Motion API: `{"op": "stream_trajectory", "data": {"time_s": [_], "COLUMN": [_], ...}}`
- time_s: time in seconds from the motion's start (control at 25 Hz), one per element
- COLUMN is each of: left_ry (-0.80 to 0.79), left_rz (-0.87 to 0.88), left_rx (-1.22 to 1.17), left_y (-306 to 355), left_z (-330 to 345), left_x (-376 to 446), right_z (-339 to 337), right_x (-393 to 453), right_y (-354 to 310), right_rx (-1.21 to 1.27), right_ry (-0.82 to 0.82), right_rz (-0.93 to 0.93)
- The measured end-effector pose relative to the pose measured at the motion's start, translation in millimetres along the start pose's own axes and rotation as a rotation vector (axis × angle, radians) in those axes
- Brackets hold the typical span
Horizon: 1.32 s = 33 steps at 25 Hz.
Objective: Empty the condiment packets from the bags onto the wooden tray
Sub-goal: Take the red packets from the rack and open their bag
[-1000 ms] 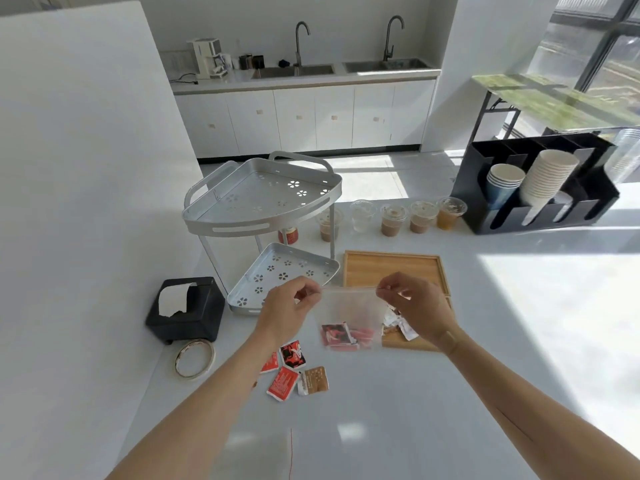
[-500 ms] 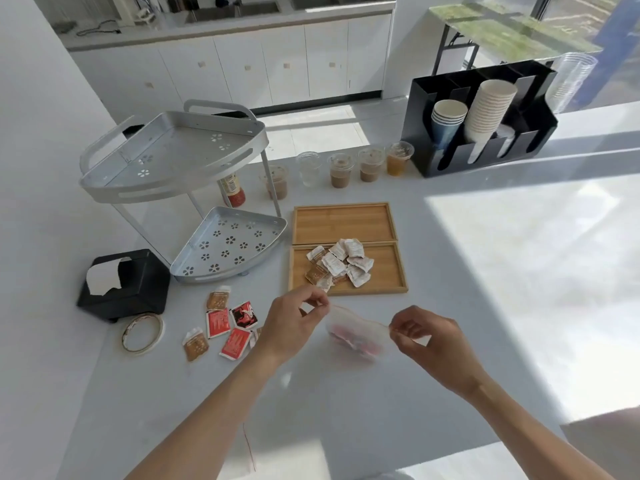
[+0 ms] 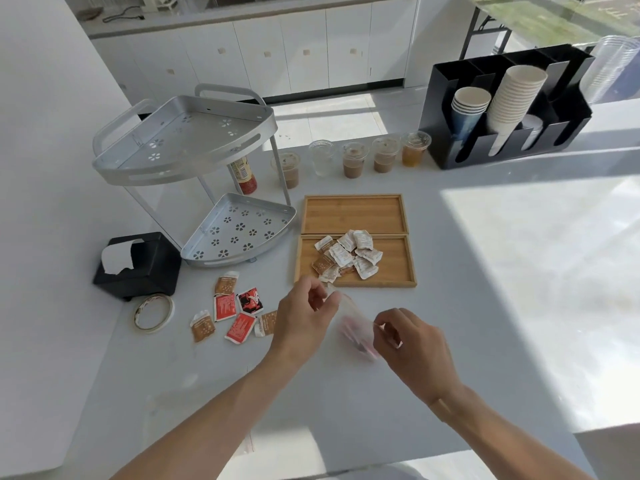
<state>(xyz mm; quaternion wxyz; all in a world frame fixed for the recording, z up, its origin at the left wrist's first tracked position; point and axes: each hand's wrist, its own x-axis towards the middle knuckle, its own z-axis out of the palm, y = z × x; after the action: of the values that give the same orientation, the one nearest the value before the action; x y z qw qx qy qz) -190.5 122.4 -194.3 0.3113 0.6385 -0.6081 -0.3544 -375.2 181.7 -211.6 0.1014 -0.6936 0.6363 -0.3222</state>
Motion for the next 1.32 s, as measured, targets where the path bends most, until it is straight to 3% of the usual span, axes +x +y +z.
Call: {"op": "stream_trajectory", "data": {"time_s": [0.12,0.28,0.44,0.64,0.76,1.04,1.32], "left_ry": [-0.309,-0.342,-0.339,-0.380,-0.396,-0.507,-0.545], "left_rz": [-0.302,-0.398,-0.365,-0.287,-0.211,-0.108,-0.108], "left_rx": [-0.184,-0.258,-0.186,-0.109,-0.077,-0.154,-0.212], "left_y": [7.3,5.1,1.7,-2.3,-3.5,-8.0,-13.4], "left_z": [3.3,3.0,-4.2,-7.7,-2.2,0.7,-4.7], "left_x": [-13.0,-19.9,-16.1,-11.2,-11.4,-6.5,-2.6], "right_z": [9.3,15.0,6.9,1.6,-1.9,-3.1,-4.5], "right_x": [-4.8,-12.4,-12.4,15.5,27.0,42.9,46.8], "right_y": [-5.2,-11.4,-16.3,-12.0,-14.8,-18.1,-13.0], "right_rx": [-0.073,-0.052,0.130,0.658,0.788,0.776,0.754], "right_ry": [0.059,0.033,-0.157,-0.459,-0.600,-0.686,-0.722], "right_rz": [-0.106,-0.174,0.036,0.452,0.596,0.707,0.641]}}
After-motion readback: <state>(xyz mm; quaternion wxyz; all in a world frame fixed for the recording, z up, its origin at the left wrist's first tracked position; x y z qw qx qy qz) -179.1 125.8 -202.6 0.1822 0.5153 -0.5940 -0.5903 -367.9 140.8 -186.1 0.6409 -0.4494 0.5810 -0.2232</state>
